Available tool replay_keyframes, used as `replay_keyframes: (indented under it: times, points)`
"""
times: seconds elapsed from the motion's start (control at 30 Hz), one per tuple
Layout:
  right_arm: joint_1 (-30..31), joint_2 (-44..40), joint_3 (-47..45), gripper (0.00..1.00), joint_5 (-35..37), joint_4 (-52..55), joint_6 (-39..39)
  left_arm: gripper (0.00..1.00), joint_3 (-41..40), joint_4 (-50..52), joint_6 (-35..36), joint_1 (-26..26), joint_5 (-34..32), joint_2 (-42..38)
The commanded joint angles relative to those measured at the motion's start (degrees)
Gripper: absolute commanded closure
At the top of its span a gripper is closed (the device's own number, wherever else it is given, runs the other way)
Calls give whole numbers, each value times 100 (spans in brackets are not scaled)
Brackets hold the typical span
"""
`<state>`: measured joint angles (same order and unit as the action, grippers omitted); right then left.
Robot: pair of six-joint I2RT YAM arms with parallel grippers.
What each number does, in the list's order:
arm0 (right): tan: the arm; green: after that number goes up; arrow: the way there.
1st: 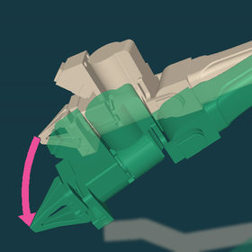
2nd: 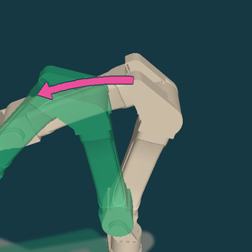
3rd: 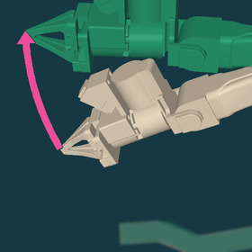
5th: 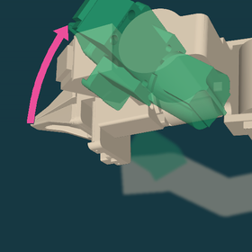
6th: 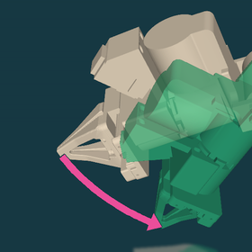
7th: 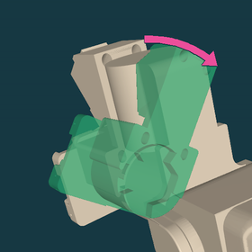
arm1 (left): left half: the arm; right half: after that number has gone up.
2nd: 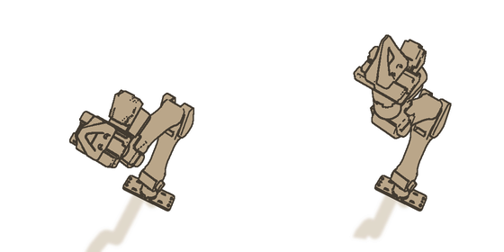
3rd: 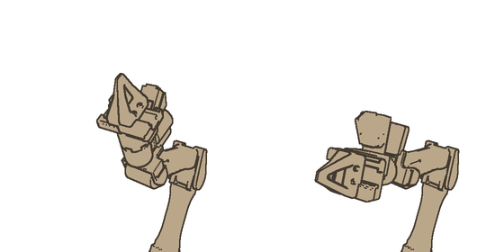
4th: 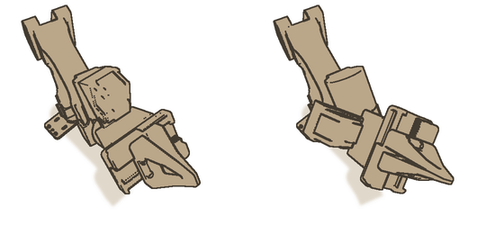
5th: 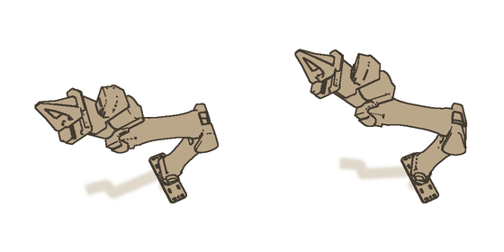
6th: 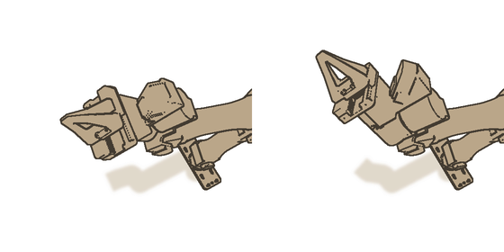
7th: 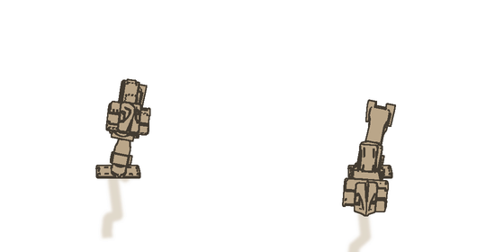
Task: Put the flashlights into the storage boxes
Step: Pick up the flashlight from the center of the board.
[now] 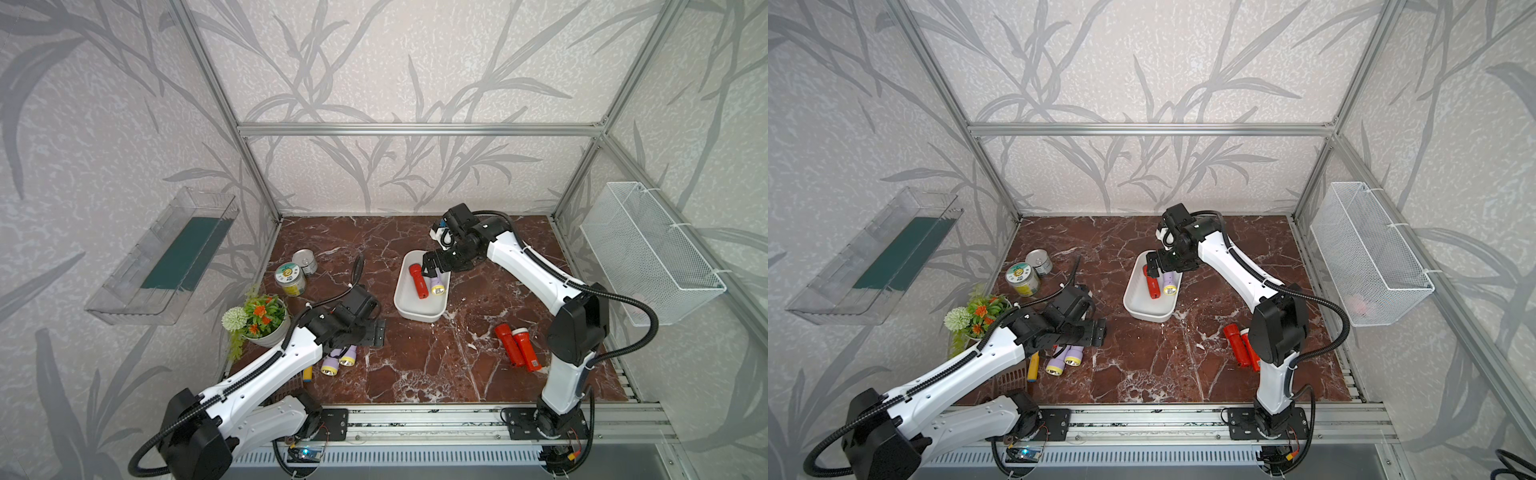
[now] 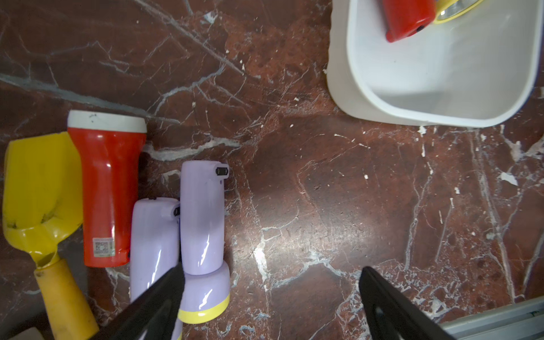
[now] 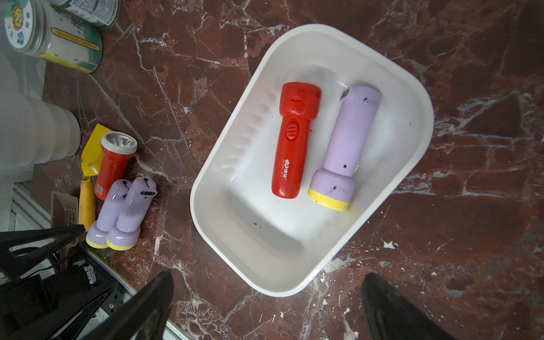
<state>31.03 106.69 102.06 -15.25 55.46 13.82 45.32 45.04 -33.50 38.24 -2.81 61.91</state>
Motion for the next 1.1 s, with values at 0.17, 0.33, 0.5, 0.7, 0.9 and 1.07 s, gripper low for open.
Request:
replay_keyframes:
  times: [0.17,0.33,0.5,0.7,0.9,1.07]
  points:
    - [61,-1034,-443,1,-865,27,-200,6,-243,424,-705,8,-251,187]
    - [79,-1807,-1315,1,-913,-76,-223,6,-405,253,-906,8,-111,102]
    - [75,-2380,-1910,1,-778,-217,-199,7,-493,238,-966,19,-40,145]
    - [109,-2808,-2335,1,-1022,-267,-316,11,-508,200,-874,19,26,328]
    - [152,-3309,-2709,1,-1051,-385,-323,11,-522,234,-787,8,-33,392]
    - [154,-3368,-2700,1,-962,-275,-271,11,-606,31,-769,6,-210,439]
